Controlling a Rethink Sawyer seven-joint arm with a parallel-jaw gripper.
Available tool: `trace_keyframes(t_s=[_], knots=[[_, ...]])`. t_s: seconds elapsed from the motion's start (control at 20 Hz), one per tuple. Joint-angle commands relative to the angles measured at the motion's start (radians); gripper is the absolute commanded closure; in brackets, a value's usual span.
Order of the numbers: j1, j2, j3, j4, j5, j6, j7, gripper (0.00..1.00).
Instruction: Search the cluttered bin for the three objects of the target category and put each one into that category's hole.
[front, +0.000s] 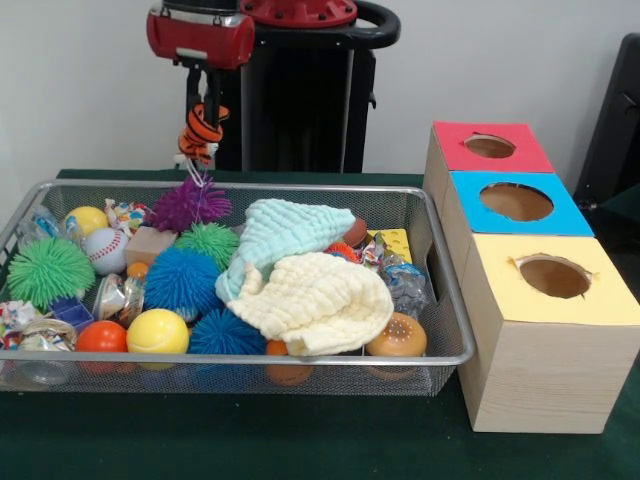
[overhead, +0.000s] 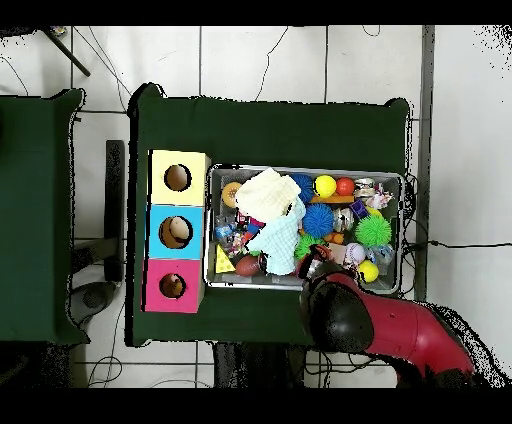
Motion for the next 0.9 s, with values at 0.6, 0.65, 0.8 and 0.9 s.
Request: trace_keyframes(t_s=[0.6,0.65,0.8,0.9], knots=[[0.110,-0.080,-0.038,0.096,0.107,0.146,0.130,1.00],[0.116,-0.082,-0.043,0.097,0.111,0.148,0.132,1.00],[0.130,-0.075,-0.056,0.101,0.123,0.138,0.131,1.00],[0.141,-0.070,-0.064,0.106,0.127,0.126,0.136,1.00]])
